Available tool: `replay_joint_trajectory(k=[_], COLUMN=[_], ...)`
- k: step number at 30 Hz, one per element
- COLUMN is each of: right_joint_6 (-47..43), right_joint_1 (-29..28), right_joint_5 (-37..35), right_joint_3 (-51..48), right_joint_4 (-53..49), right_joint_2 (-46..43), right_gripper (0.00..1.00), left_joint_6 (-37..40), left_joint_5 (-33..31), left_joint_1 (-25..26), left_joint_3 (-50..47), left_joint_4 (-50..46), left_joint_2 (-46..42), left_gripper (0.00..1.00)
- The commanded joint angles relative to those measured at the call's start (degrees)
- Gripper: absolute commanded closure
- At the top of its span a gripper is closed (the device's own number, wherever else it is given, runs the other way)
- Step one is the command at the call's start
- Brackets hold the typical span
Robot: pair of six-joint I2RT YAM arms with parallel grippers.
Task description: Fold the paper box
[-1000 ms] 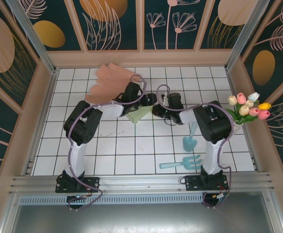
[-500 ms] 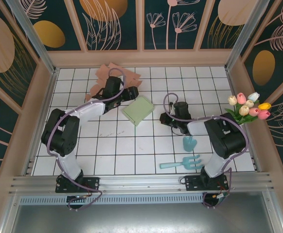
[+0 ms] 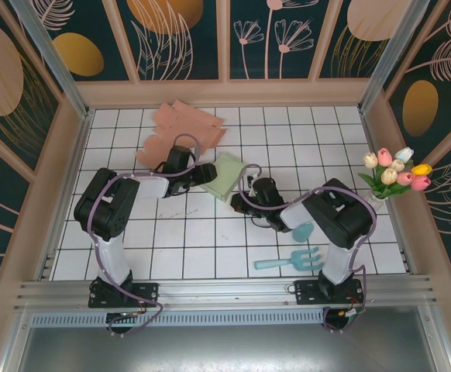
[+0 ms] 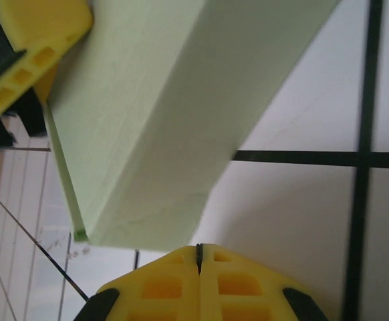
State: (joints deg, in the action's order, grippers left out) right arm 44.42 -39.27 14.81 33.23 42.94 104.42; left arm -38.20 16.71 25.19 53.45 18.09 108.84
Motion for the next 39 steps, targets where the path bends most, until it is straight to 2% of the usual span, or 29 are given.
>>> replay_joint_trajectory(k=[1,6,11,13,17,21,22,23,25,27,32,36,39], right_joint_6=[3.36,10.43,20.59,20.83,13.52,-2.18,-7.80,-12.47,-19.55,-26.09,-34.76,-36.73,-36.01], right_joint_1=[-1.48,-3.45,-6.35,-7.33,-7.42,-5.83,-5.89,-5.82,-4.78,-1.79,7.52,10.70,12.27], right_joint_5=[-0.81,-0.05,-6.37,-8.03,-13.65,-20.99,-23.22,-25.74,-30.24,-28.01,-13.26,-7.72,-0.74], right_joint_3=[3.19,5.50,3.67,4.38,1.05,-1.34,-0.88,0.00,3.56,7.79,17.32,22.82,24.50], right_joint_4=[2.89,9.39,19.29,18.45,7.99,-9.50,-13.92,-18.78,-27.66,-33.13,-36.66,-36.52,-33.82], right_joint_2=[3.17,6.11,6.61,6.16,-0.93,-13.42,-16.59,-19.15,-21.80,-21.46,-12.38,-4.65,-0.87], right_gripper=[1.00,1.00,1.00,1.00,0.99,0.83,0.76,0.64,0.50,0.44,0.40,0.39,0.38], left_joint_6=[-3.72,-10.06,-14.30,-13.15,-10.80,-6.89,-6.70,-6.98,-8.47,-10.15,-14.10,-16.11,-16.52], left_joint_5=[1.40,-1.90,-3.89,-5.59,-7.87,-12.70,-13.19,-13.37,-13.33,-12.85,-11.85,-10.47,-10.74], left_joint_1=[0.90,4.44,6.99,6.57,2.47,0.45,0.45,0.49,0.63,1.44,6.83,9.18,9.48], left_joint_3=[-3.77,-8.57,-7.71,-4.16,0.49,1.69,0.96,-0.71,-4.70,-9.50,-17.39,-16.86,-15.61], left_joint_4=[4.43,10.42,12.75,8.94,1.95,-5.01,-5.74,-5.17,-3.30,0.50,10.19,14.65,15.96], left_joint_2=[-1.39,-2.05,-0.48,0.89,0.64,-5.25,-7.38,-9.59,-13.89,-16.80,-17.88,-13.63,-11.03], left_gripper=[0.35,0.36,0.36,0.35,0.33,0.30,0.29,0.29,0.29,0.31,0.31,0.32,0.32])
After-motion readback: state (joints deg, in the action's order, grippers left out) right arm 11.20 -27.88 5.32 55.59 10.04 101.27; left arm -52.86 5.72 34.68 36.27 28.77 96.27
